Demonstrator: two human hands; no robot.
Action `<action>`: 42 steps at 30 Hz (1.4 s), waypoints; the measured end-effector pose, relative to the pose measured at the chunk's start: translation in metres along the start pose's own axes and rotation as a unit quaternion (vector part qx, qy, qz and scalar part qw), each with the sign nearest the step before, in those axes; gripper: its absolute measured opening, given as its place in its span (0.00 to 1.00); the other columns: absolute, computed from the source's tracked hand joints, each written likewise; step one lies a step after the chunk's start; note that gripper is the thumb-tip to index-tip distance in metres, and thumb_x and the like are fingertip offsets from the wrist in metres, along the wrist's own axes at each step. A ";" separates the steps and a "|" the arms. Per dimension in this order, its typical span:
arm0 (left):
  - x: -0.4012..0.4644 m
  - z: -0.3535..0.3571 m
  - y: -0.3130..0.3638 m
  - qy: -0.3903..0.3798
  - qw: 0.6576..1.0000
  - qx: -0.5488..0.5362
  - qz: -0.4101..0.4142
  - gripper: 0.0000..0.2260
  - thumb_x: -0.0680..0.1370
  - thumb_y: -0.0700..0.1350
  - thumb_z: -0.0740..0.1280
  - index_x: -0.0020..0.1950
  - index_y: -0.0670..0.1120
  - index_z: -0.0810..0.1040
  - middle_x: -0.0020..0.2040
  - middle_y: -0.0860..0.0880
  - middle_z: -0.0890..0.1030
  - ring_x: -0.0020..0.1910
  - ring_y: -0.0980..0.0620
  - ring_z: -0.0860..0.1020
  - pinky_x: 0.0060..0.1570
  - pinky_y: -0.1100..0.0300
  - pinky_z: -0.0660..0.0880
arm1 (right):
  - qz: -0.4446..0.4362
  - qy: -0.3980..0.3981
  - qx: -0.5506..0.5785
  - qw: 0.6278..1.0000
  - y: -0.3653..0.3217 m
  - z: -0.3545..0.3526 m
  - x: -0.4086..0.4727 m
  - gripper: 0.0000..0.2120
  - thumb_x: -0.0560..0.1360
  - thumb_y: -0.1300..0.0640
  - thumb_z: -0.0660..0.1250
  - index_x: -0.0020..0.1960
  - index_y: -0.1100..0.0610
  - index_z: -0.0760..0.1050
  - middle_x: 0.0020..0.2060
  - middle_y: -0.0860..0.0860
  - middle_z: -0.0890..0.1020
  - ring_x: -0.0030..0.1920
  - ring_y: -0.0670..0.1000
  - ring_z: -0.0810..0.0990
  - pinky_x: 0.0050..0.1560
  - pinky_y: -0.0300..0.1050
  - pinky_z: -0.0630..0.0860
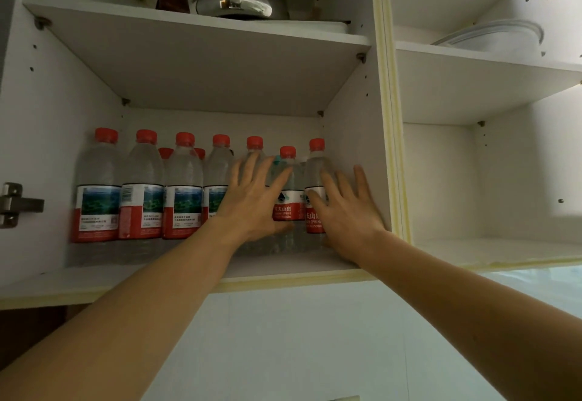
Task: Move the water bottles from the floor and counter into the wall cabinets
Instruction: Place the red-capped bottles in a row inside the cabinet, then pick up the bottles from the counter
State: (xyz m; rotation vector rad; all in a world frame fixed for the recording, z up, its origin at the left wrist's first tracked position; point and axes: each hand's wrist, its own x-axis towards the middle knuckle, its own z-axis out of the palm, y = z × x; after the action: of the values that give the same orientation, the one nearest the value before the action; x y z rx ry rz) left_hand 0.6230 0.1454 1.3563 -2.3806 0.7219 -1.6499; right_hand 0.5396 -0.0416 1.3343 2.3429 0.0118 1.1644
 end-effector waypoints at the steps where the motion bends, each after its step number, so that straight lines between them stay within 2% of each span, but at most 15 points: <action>1: 0.000 -0.003 0.001 -0.006 1.000 -0.003 0.000 0.49 0.69 0.75 0.65 0.82 0.52 0.53 0.80 0.40 0.54 0.80 0.36 0.47 0.76 0.34 0.45 | 0.002 0.013 0.023 1.000 0.000 -0.002 -0.004 0.41 0.73 0.46 0.73 0.78 0.53 0.57 0.79 0.62 0.53 0.78 0.67 0.51 0.75 0.71 0.37; 3: -0.002 -0.012 0.002 -0.016 1.000 -0.015 0.002 0.45 0.72 0.72 0.65 0.81 0.51 0.56 0.80 0.41 0.55 0.80 0.38 0.49 0.76 0.36 0.47 | 0.015 0.047 0.094 0.994 -0.002 -0.008 -0.015 0.31 0.75 0.49 0.71 0.75 0.54 0.64 0.76 0.60 0.61 0.76 0.65 0.59 0.77 0.69 0.43; 5: -0.004 -0.023 0.003 -0.005 1.000 -0.031 0.000 0.38 0.76 0.66 0.65 0.80 0.49 0.60 0.79 0.41 0.59 0.80 0.40 0.52 0.77 0.39 0.50 | 0.039 0.096 0.185 0.977 -0.003 -0.014 -0.024 0.23 0.78 0.49 0.66 0.71 0.54 0.70 0.72 0.57 0.68 0.71 0.62 0.66 0.76 0.64 0.55; 9: -0.013 -0.055 0.015 0.070 0.980 -0.169 -0.082 0.23 0.82 0.52 0.64 0.74 0.45 0.70 0.71 0.45 0.70 0.72 0.47 0.64 0.71 0.47 0.65 | 0.069 0.173 0.345 0.920 -0.002 -0.025 -0.041 0.15 0.80 0.46 0.62 0.64 0.52 0.74 0.62 0.51 0.75 0.61 0.55 0.72 0.64 0.56 0.69; 13: -0.034 -0.099 0.038 0.104 0.949 -0.251 -0.160 0.16 0.83 0.53 0.60 0.66 0.48 0.75 0.63 0.50 0.77 0.64 0.53 0.72 0.64 0.55 0.70 | 0.069 0.196 0.482 0.851 0.004 -0.028 -0.069 0.13 0.82 0.46 0.58 0.55 0.51 0.78 0.53 0.47 0.77 0.53 0.51 0.72 0.55 0.48 0.71; 16: -0.059 -0.131 0.065 0.113 0.914 -0.336 -0.198 0.11 0.83 0.54 0.59 0.53 0.51 0.77 0.47 0.55 0.79 0.48 0.64 0.76 0.49 0.72 0.71 | 0.051 0.184 0.567 0.801 0.007 -0.025 -0.105 0.14 0.84 0.49 0.57 0.47 0.51 0.78 0.45 0.44 0.75 0.48 0.48 0.72 0.48 0.41 0.69; 18: -0.079 -0.144 0.086 0.108 0.901 -0.365 -0.210 0.14 0.83 0.54 0.59 0.48 0.48 0.79 0.42 0.50 0.80 0.42 0.58 0.78 0.42 0.67 0.72 | 0.044 0.171 0.592 0.787 0.009 -0.022 -0.134 0.15 0.84 0.52 0.57 0.43 0.52 0.76 0.42 0.44 0.75 0.45 0.46 0.73 0.44 0.37 0.69; 20: -0.101 -0.150 0.108 0.103 0.896 -0.375 -0.213 0.18 0.83 0.54 0.59 0.46 0.43 0.79 0.38 0.44 0.80 0.37 0.53 0.78 0.39 0.60 0.73 | 0.049 0.137 0.617 0.773 0.010 -0.014 -0.164 0.17 0.84 0.52 0.56 0.42 0.57 0.76 0.41 0.48 0.78 0.44 0.48 0.75 0.44 0.39 0.71; 24: -0.151 -0.146 0.149 0.064 0.882 -0.416 -0.211 0.20 0.83 0.53 0.60 0.43 0.39 0.79 0.30 0.46 0.79 0.28 0.59 0.78 0.31 0.67 0.71 | 0.094 0.035 0.650 0.753 0.006 0.011 -0.230 0.22 0.82 0.48 0.53 0.45 0.65 0.77 0.40 0.53 0.81 0.44 0.51 0.78 0.48 0.56 0.76; 27: -0.193 -0.129 0.182 0.000 0.868 -0.437 -0.236 0.19 0.82 0.55 0.62 0.42 0.41 0.79 0.28 0.48 0.80 0.24 0.59 0.76 0.29 0.64 0.70 | 0.131 -0.060 0.649 0.747 -0.005 0.031 -0.288 0.21 0.82 0.49 0.54 0.46 0.64 0.77 0.41 0.53 0.81 0.43 0.51 0.78 0.49 0.58 0.77; 30: -0.239 -0.104 0.220 -0.082 0.838 -0.467 -0.270 0.19 0.79 0.58 0.62 0.40 0.44 0.79 0.28 0.49 0.80 0.22 0.56 0.76 0.26 0.57 0.72 | 0.151 -0.171 0.607 0.762 -0.012 0.059 -0.345 0.20 0.83 0.50 0.55 0.47 0.64 0.77 0.41 0.57 0.82 0.42 0.57 0.80 0.48 0.58 0.76; 33: -0.275 -0.086 0.253 -0.148 0.816 -0.477 -0.291 0.19 0.77 0.62 0.61 0.39 0.49 0.79 0.28 0.50 0.81 0.23 0.51 0.78 0.28 0.55 0.77 | 0.143 -0.244 0.593 0.754 -0.010 0.076 -0.389 0.20 0.83 0.49 0.56 0.46 0.62 0.79 0.41 0.54 0.83 0.42 0.54 0.81 0.45 0.56 0.79; 38: -0.338 -0.064 0.321 -0.278 0.782 -0.458 -0.317 0.15 0.79 0.62 0.63 0.41 0.52 0.79 0.32 0.53 0.83 0.27 0.58 0.80 0.36 0.56 0.80 | 0.138 -0.330 0.552 0.753 0.004 0.104 -0.450 0.16 0.82 0.51 0.60 0.50 0.61 0.80 0.43 0.55 0.84 0.43 0.54 0.82 0.45 0.57 0.81; 40: -0.365 -0.055 0.344 -0.332 0.760 -0.449 -0.332 0.14 0.78 0.61 0.64 0.43 0.52 0.79 0.35 0.54 0.83 0.31 0.58 0.81 0.37 0.54 0.81 | 0.139 -0.356 0.542 0.749 0.006 0.117 -0.470 0.12 0.82 0.53 0.62 0.53 0.58 0.82 0.45 0.49 0.84 0.43 0.49 0.82 0.46 0.50 0.81; 42: -0.388 -0.044 0.368 -0.380 0.731 -0.445 -0.351 0.14 0.78 0.60 0.65 0.47 0.51 0.80 0.40 0.54 0.83 0.38 0.55 0.82 0.41 0.50 0.82 | 0.150 -0.386 0.542 0.731 0.006 0.135 -0.487 0.10 0.81 0.55 0.64 0.58 0.56 0.81 0.50 0.49 0.83 0.43 0.45 0.79 0.45 0.42 0.77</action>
State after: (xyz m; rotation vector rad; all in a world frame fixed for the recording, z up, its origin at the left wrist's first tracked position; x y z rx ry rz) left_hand 0.3666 0.0134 0.9041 -3.9301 0.4873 -0.0902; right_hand 0.3316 -0.2191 0.9095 3.8386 0.0271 0.0706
